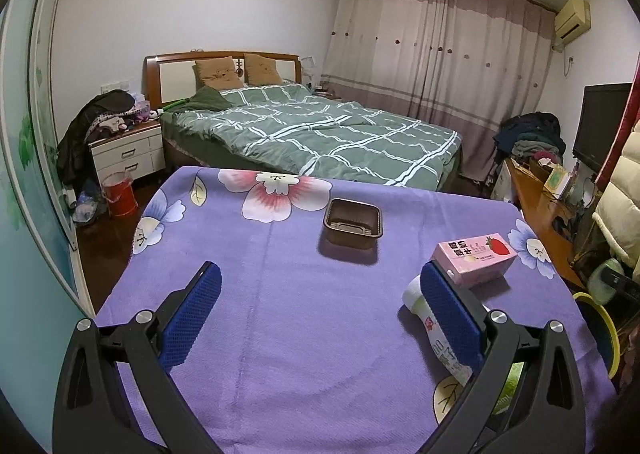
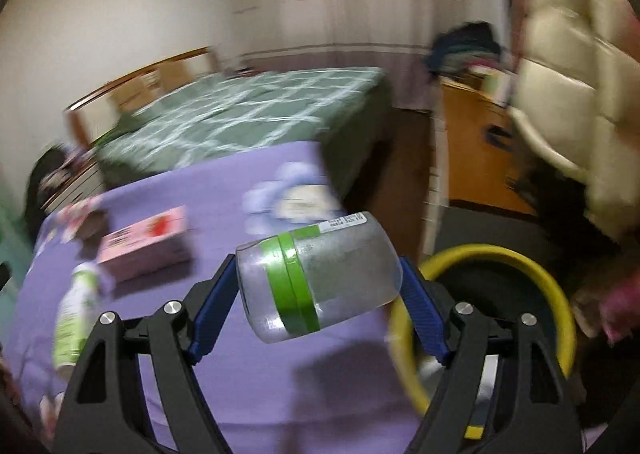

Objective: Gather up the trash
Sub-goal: 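Carry the jar over the bin and open the right gripper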

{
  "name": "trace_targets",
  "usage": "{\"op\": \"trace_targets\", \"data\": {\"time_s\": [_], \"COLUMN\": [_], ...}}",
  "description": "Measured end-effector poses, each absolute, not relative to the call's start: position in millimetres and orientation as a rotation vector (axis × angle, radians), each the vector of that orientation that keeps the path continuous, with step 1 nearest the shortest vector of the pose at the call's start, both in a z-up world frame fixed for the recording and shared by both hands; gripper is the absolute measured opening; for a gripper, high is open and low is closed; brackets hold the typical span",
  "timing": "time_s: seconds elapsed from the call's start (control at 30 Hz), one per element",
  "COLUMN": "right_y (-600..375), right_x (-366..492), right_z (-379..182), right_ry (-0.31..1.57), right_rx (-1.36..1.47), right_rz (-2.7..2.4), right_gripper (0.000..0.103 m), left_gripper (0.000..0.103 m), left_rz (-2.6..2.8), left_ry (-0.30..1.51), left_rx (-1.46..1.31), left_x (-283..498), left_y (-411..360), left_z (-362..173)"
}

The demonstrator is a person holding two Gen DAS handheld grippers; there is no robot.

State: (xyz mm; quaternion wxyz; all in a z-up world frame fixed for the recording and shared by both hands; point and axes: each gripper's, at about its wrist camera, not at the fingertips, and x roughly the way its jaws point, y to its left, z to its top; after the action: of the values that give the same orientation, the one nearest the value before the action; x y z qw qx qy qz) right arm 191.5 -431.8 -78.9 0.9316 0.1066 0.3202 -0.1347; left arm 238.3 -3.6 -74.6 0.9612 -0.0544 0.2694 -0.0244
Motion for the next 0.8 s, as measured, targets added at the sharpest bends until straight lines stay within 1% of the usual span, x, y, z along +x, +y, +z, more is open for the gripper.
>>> {"op": "trace_targets", "data": {"time_s": [0.13,0.33,0.4,0.43,0.63,0.8], "right_y": [-466,-487,-491,-492,-491,-493], "right_x": [181,176,173,171,168,169], "right_z": [-91,-110,-112,-112,-109,-110], "right_ry": [0.674,0.682,0.669,0.662,0.635,0.636], "right_rx": [0.271,0.269,0.286,0.297,0.3,0.31], "right_rz": [-0.373,-0.516,-0.54,-0.539,-0.56,-0.566], "right_gripper": [0.075,0.076,0.084,0.084,0.084,0.084], "left_gripper": [0.098,0.098,0.098,0.098,0.098,0.098], "left_rz": [-0.05,-0.047,-0.046,-0.046,-0.074,-0.153], "left_ry": [0.545,0.548,0.549,0.55,0.545,0.551], "left_rx": [-0.113,-0.102,-0.095,-0.092,-0.097,-0.044], "left_x": [238,236,236,236,234,225], "left_y": [-5,-5,-6,-7,-12,-45], "left_z": [-75,-73,-74,-74,-73,-71]}}
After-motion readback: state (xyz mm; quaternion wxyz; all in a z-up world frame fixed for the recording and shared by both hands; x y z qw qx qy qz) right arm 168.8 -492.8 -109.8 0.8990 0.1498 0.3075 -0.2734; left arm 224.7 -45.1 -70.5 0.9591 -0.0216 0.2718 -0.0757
